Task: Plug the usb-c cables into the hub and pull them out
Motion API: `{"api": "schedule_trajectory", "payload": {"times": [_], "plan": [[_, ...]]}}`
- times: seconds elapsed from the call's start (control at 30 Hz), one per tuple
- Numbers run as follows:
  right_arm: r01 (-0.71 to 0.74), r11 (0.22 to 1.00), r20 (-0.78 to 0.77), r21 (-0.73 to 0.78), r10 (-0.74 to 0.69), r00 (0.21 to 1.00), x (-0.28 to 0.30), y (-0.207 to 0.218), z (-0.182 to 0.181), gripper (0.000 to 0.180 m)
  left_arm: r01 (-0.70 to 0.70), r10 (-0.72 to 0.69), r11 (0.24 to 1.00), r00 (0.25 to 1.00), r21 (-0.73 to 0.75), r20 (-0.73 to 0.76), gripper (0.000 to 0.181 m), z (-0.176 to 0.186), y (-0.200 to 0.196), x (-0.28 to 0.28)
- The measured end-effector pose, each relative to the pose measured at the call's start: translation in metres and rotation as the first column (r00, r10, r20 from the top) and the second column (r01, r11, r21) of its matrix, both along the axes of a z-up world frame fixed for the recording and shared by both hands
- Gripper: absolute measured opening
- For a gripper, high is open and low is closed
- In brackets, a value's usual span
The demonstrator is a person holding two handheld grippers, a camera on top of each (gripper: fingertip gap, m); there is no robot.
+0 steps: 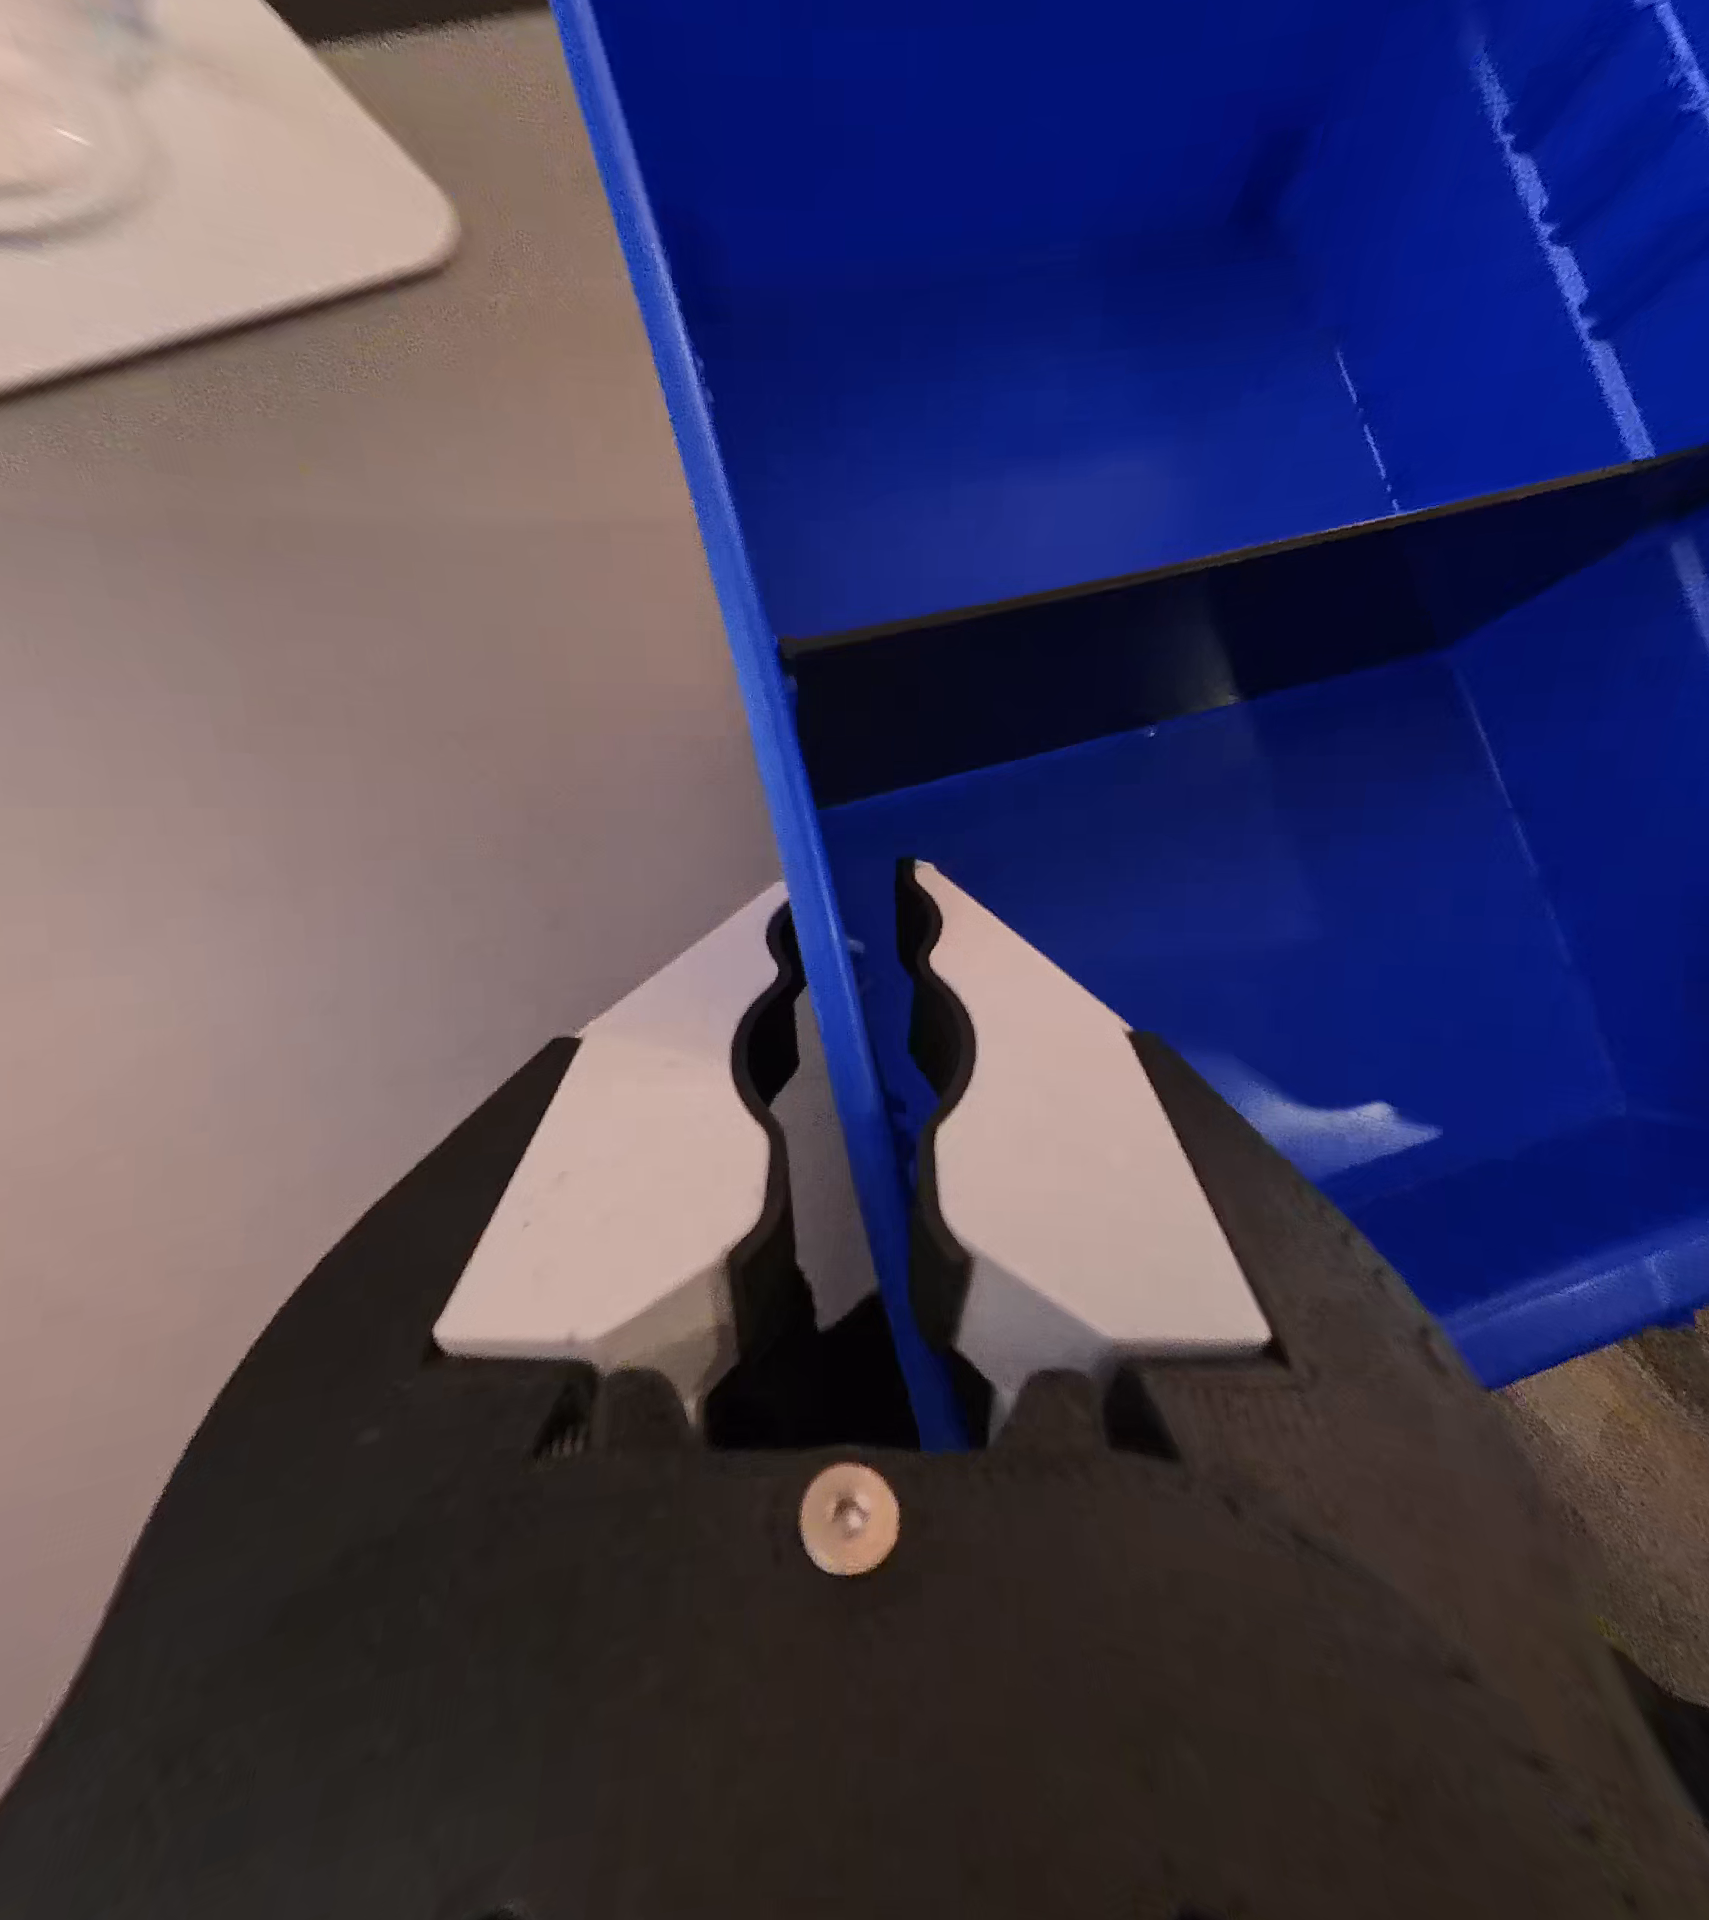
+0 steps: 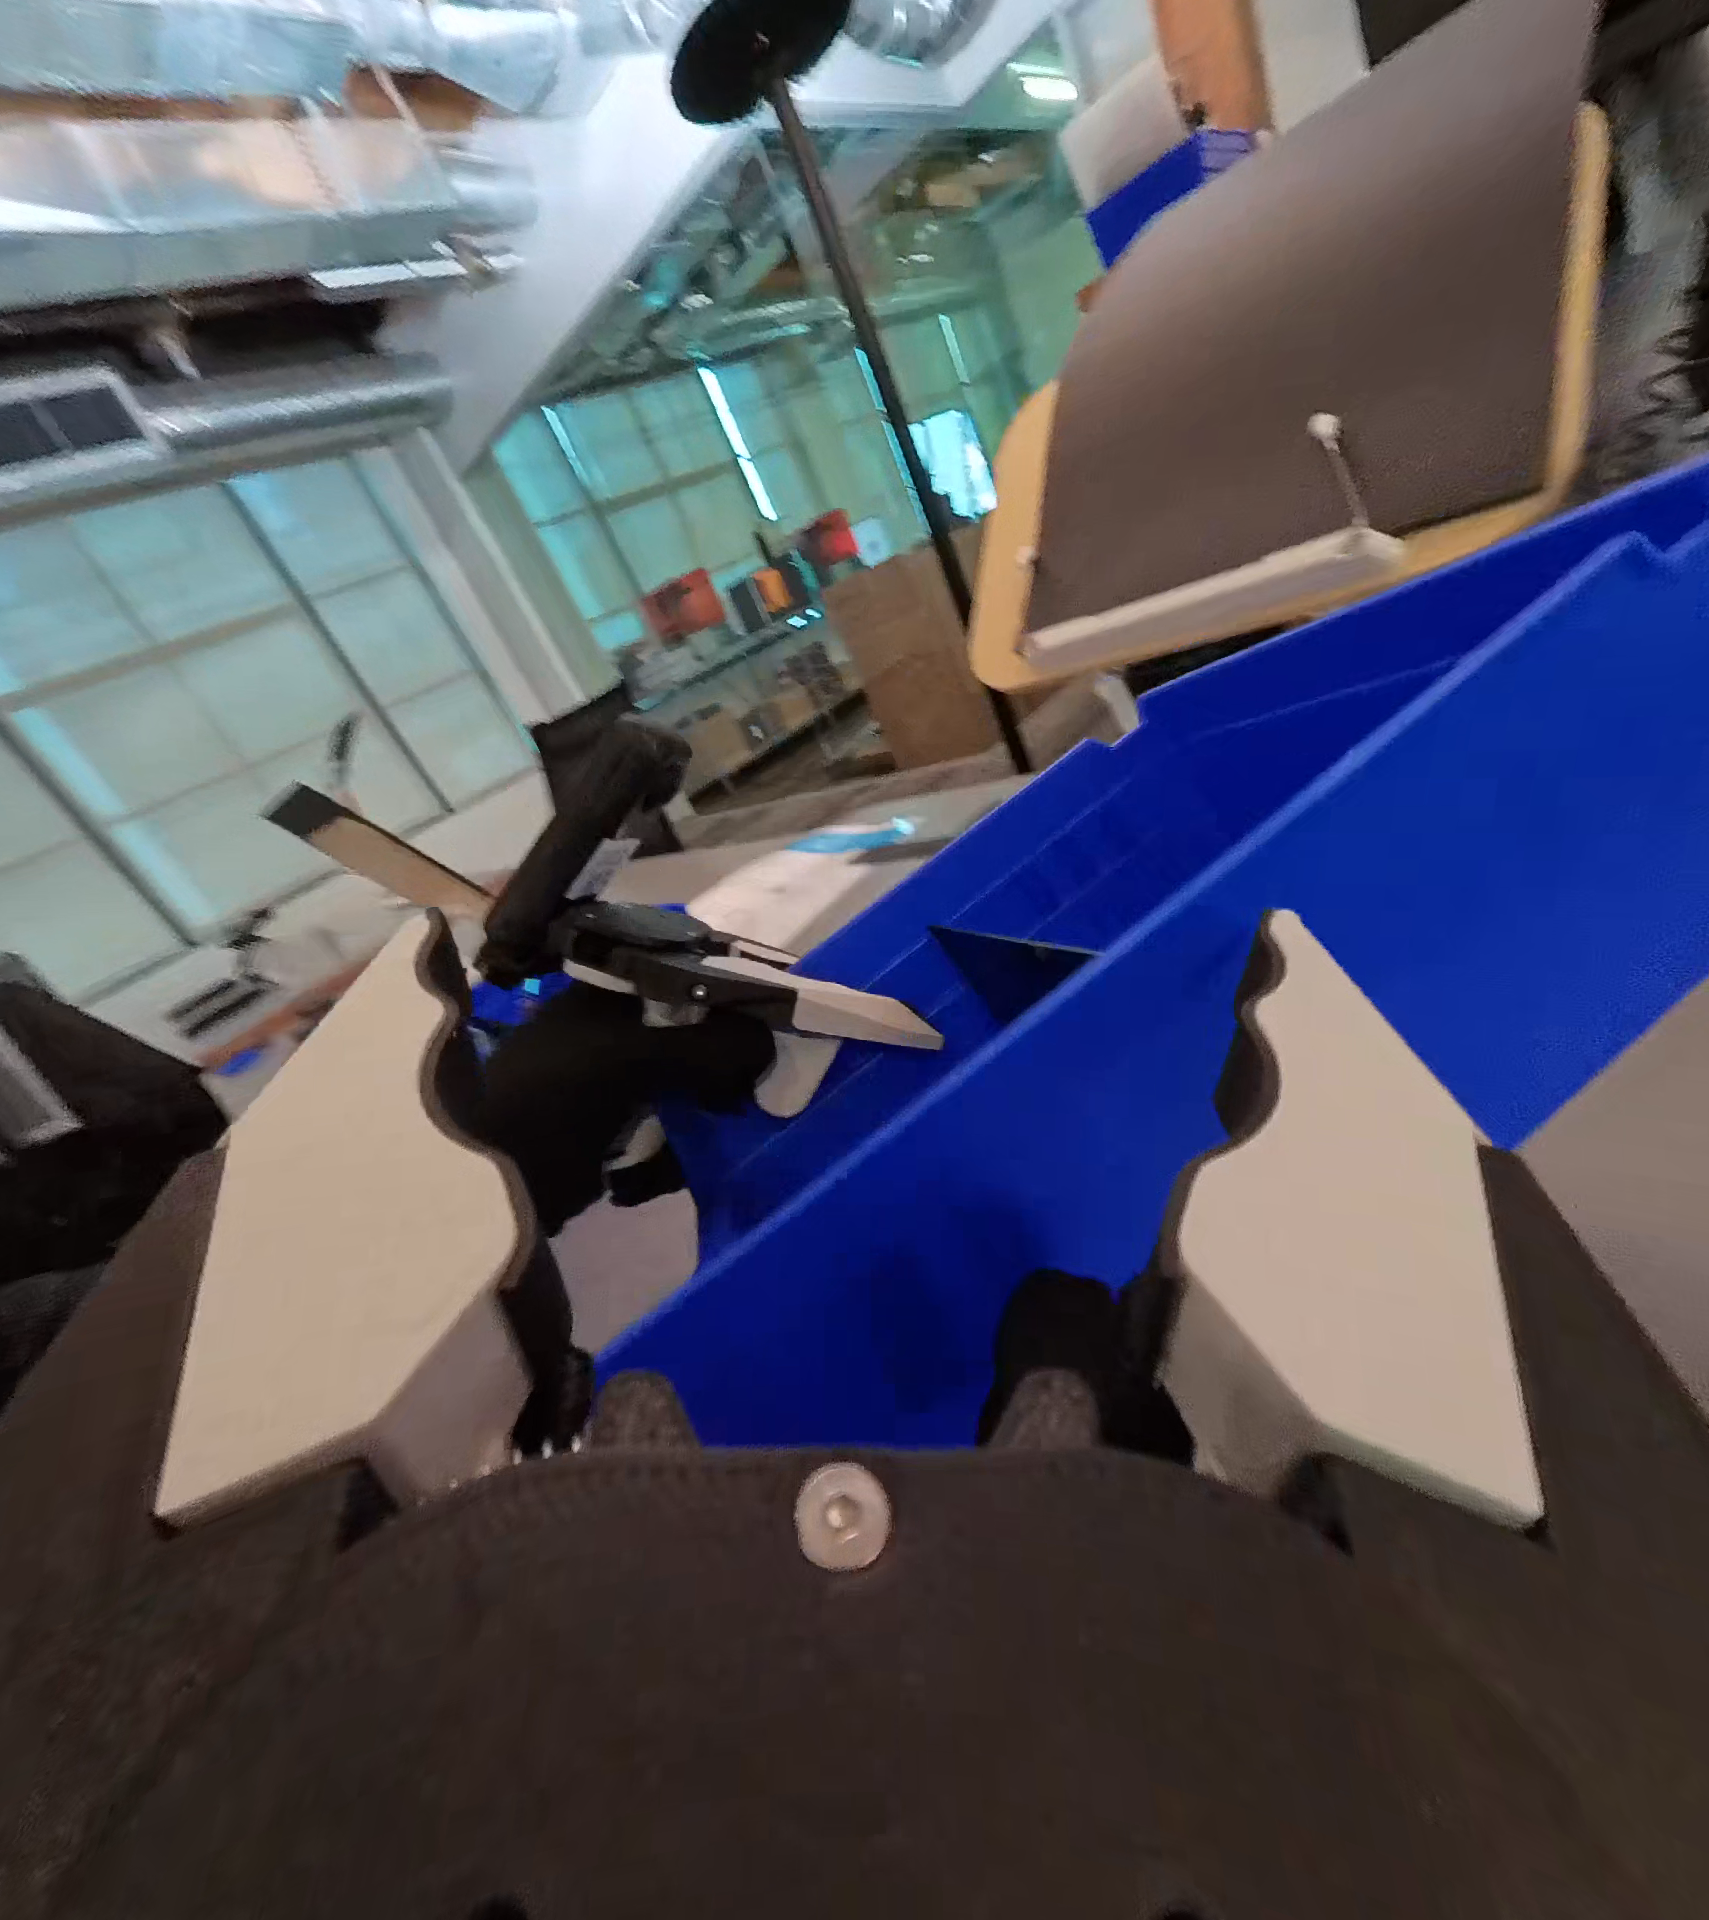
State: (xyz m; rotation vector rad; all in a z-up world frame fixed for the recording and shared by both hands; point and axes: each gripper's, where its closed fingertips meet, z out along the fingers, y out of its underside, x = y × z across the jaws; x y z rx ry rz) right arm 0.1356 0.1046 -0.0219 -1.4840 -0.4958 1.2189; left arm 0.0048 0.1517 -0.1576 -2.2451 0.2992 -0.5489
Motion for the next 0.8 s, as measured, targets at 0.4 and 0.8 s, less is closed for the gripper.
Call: {"api": "schedule_trajectory", "payload": {"times": [0.4,0.8], "plan": [[0.235,0.972,0.249,0.018,-0.232,0.940,0.058,0.036,-0.060,0.143,0.078,-0.079,0.994,0.997,-0.082,-0.012,0.021,-0.041,0.023,0.077],[0.335,0.942,0.393,0.010,-0.312,0.865,0.121,0.102,-0.095,0.121,0.103,-0.072,0.990,0.958,-0.099,0.276,0.084,-0.020,0.014,0.146]]}}
